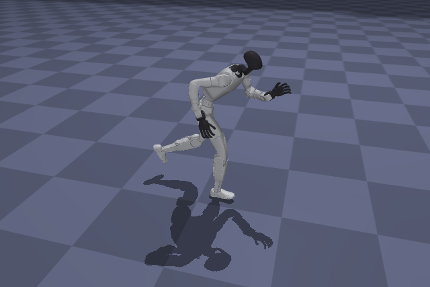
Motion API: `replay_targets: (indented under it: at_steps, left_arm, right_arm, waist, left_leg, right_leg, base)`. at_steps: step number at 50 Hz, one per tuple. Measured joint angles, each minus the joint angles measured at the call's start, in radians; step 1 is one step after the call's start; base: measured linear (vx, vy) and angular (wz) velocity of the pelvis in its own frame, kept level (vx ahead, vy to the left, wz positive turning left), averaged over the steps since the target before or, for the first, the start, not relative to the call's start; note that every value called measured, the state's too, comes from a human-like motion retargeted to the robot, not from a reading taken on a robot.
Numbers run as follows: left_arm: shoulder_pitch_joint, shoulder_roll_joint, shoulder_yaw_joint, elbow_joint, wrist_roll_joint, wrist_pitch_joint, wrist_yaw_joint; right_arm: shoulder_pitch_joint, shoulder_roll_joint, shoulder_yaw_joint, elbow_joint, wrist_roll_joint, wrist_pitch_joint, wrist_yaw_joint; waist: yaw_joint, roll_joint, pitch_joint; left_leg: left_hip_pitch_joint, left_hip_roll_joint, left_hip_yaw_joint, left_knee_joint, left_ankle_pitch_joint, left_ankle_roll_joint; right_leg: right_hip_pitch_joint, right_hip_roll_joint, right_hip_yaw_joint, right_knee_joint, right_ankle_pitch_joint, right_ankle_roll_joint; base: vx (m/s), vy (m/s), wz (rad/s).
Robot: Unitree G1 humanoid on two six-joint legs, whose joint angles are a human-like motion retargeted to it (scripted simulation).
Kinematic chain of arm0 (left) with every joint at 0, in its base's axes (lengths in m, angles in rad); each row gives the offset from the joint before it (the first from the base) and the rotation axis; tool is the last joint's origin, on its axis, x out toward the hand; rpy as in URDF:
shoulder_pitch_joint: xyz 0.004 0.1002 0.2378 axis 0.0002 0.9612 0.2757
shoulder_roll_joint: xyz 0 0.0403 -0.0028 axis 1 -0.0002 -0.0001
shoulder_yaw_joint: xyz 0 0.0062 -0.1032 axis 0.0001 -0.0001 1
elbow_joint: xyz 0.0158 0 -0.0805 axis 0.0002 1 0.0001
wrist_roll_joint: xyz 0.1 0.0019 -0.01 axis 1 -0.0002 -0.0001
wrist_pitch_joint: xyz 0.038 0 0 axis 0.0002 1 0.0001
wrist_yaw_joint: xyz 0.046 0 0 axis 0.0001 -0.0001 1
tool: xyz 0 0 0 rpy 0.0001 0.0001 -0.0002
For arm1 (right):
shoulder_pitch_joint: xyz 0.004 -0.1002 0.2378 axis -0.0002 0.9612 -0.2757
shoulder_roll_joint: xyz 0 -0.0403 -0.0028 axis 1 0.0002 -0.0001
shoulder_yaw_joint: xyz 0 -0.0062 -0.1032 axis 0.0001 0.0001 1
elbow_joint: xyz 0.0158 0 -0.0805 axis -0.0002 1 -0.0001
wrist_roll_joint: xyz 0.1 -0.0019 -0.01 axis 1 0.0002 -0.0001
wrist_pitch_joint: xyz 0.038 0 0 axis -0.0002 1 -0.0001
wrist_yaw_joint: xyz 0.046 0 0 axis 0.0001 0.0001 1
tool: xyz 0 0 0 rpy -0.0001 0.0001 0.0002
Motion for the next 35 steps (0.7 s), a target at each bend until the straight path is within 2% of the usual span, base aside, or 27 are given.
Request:
replay_targets:
  at_steps: [2, 5, 7, 9, 10, 12, 14, 15, 18, 20, 22, 23, 25, 27, 29, 32, 35]
  left_arm:
    - [0.308, -0.025, 0.051, -0.005, 0.036, 0.019, -0.001]
    - [0.813, -0.052, 0.122, -0.013, -0.064, 0.010, -0.083]
    - [1.107, -0.058, 0.137, -0.040, -0.138, -0.007, -0.148]
    - [1.347, -0.029, 0.150, -0.090, -0.229, -0.022, -0.191]
    - [1.457, -0.004, 0.168, -0.120, -0.289, -0.015, -0.207]
    - [1.644, 0.048, 0.197, -0.135, -0.279, -0.035, -0.293]
    - [1.792, 0.076, 0.243, -0.131, -0.303, -0.032, -0.351]
    - [1.854, 0.081, 0.263, -0.122, -0.318, -0.029, -0.372]
    - [1.940, 0.046, 0.264, -0.061, -0.330, -0.013, -0.396]
    - [1.919, 0.012, 0.227, -0.003, -0.292, 0.001, -0.409]
    - [1.816, -0.034, 0.198, 0.061, -0.227, 0.021, -0.419]
    - [1.745, -0.064, 0.196, 0.091, -0.172, 0.031, -0.426]
    - [1.559, -0.114, 0.232, 0.139, -0.040, 0.058, -0.372]
    - [1.283, -0.149, 0.275, 0.173, 0.034, 0.084, -0.312]
    - [0.921, -0.162, 0.266, 0.217, 0.051, 0.106, -0.266]
    - [0.395, -0.148, 0.153, 0.242, 0.042, 0.125, -0.172]
    - [-0.054, -0.074, -0.010, 0.245, 0.102, 0.125, -0.073]
  right_arm:
    - [-0.287, 0.065, 0.072, 0.007, -0.050, -0.003, -0.079]
    - [-0.743, 0.154, 0.121, -0.041, -0.127, 0.032, -0.138]
    - [-1.001, 0.128, 0.149, -0.119, -0.142, 0.032, -0.176]
    - [-1.246, 0.026, 0.206, -0.186, -0.173, 0.062, -0.256]
    - [-1.362, -0.046, 0.237, -0.216, -0.204, 0.103, -0.314]
    - [-1.526, -0.181, 0.292, -0.252, -0.183, 0.039, -0.304]
    - [-1.630, -0.274, 0.318, -0.269, -0.183, 0.023, -0.329]
    - [-1.659, -0.302, 0.320, -0.279, -0.179, 0.014, -0.340]
    - [-1.585, -0.274, 0.263, -0.325, -0.200, -0.009, -0.369]
    - [-1.456, -0.219, 0.195, -0.366, -0.233, -0.011, -0.358]
    - [-1.299, -0.153, 0.132, -0.395, -0.250, 0.002, -0.308]
    - [-1.209, -0.118, 0.106, -0.399, -0.252, 0.009, -0.274]
    - [-1.015, -0.055, 0.097, -0.356, -0.249, 0.023, -0.221]
    - [-0.809, -0.012, 0.142, -0.198, -0.263, 0.063, -0.195]
    - [-0.625, 0.025, 0.187, 0.006, -0.220, 0.092, -0.160]
    - [-0.372, 0.037, 0.197, 0.190, -0.113, 0.097, -0.127]
    - [-0.161, -0.003, 0.139, 0.182, -0.057, 0.056, -0.112]
  waist:
    - [0.076, -0.015, 0.000]
    - [0.196, -0.075, 0.000]
    - [0.305, -0.094, 0.000]
    - [0.430, -0.121, 0.000]
    - [0.500, -0.138, 0.000]
    - [0.547, -0.120, 0.000]
    - [0.607, -0.125, 0.000]
    - [0.635, -0.128, 0.000]
    - [0.711, -0.107, -0.003]
    - [0.727, -0.102, -0.004]
    - [0.695, -0.143, -0.004]
    - [0.667, -0.173, -0.002]
    - [0.618, -0.220, 0.000]
    - [0.590, -0.228, 0.000]
    - [0.553, -0.204, 0.000]
    - [0.438, -0.139, 0.000]
    - [0.288, -0.088, 0.000]
  left_leg:
    - [-0.166, 0.047, 0.044, 0.265, -0.125, 0.060]
    - [-0.386, 0.027, 0.084, 0.486, -0.269, 0.106]
    - [-0.522, 0.001, 0.116, 0.500, -0.301, 0.112]
    - [-0.638, -0.039, 0.154, 0.425, -0.328, 0.131]
    - [-0.689, -0.046, 0.186, 0.366, -0.332, 0.132]
    - [-0.733, -0.094, 0.180, 0.122, -0.290, 0.104]
    - [-0.715, -0.117, 0.222, -0.212, -0.239, 0.072]
    - [-0.685, -0.122, 0.255, -0.408, -0.213, 0.053]
    - [-0.536, -0.102, 0.389, -0.913, -0.196, -0.055]
    - [-0.472, -0.097, 0.443, -1.013, -0.140, -0.091]
    - [-0.496, -0.113, 0.434, -0.850, -0.111, -0.008]
    - [-0.550, -0.119, 0.410, -0.670, -0.163, 0.050]
    - [-0.650, -0.109, 0.375, -0.307, -0.314, 0.121]
    - [-0.651, -0.095, 0.354, -0.129, -0.420, 0.129]
    - [-0.617, -0.103, 0.304, -0.055, -0.494, 0.142]
    - [-0.549, -0.134, 0.182, -0.023, -0.538, 0.137]
    - [-0.478, -0.149, 0.056, -0.038, -0.508, 0.095]
  right_leg:
    - [-0.024, 0.033, 0.033, 0.160, -0.094, -0.062]
    - [-0.034, 0.056, 0.122, 0.353, -0.135, -0.110]
    - [0.012, 0.063, 0.167, 0.410, -0.148, -0.140]
    - [0.044, 0.051, 0.225, 0.463, -0.123, -0.117]
    - [0.051, 0.045, 0.263, 0.494, -0.108, -0.101]
    - [0.197, 0.019, 0.252, 0.408, -0.088, -0.085]
    - [0.298, 0.007, 0.268, 0.368, -0.032, -0.055]
    - [0.349, 0.007, 0.278, 0.349, 0.000, -0.041]
    - [0.517, 0.083, 0.355, 0.333, 0.108, -0.002]
    - [0.596, 0.137, 0.428, 0.379, 0.205, 0.024]
    - [0.576, 0.145, 0.472, 0.521, 0.239, 0.047]
    - [0.536, 0.123, 0.470, 0.626, 0.205, 0.049]
    - [0.438, 0.081, 0.460, 0.829, 0.054, 0.009]
    - [0.299, 0.048, 0.438, 0.997, -0.050, -0.030]
    - [0.160, 0.019, 0.396, 1.071, -0.128, -0.065]
    - [0.002, -0.061, 0.284, 0.987, -0.193, -0.087]
    - [-0.053, -0.145, 0.176, 0.657, -0.209, -0.064]
  base:
    - [1.27, -0.37, -1.50]
    - [1.25, -0.20, -1.51]
    - [1.24, -0.01, -1.43]
    - [1.25, 0.05, -1.47]
    - [1.30, 0.12, -0.91]
    - [1.37, 0.19, 0.03]
    - [1.45, 0.16, -0.11]
    - [1.53, 0.17, -0.49]
    - [1.63, 0.22, -0.63]
    - [1.62, 0.24, 0.07]
    - [1.50, 0.19, 1.07]
    - [1.44, 0.13, 1.47]
    - [1.39, 0.07, 1.32]
    - [1.29, 0.00, 1.01]
    - [1.19, -0.09, 1.44]
    - [1.13, -0.24, 2.21]
    - [1.11, -0.40, 2.29]
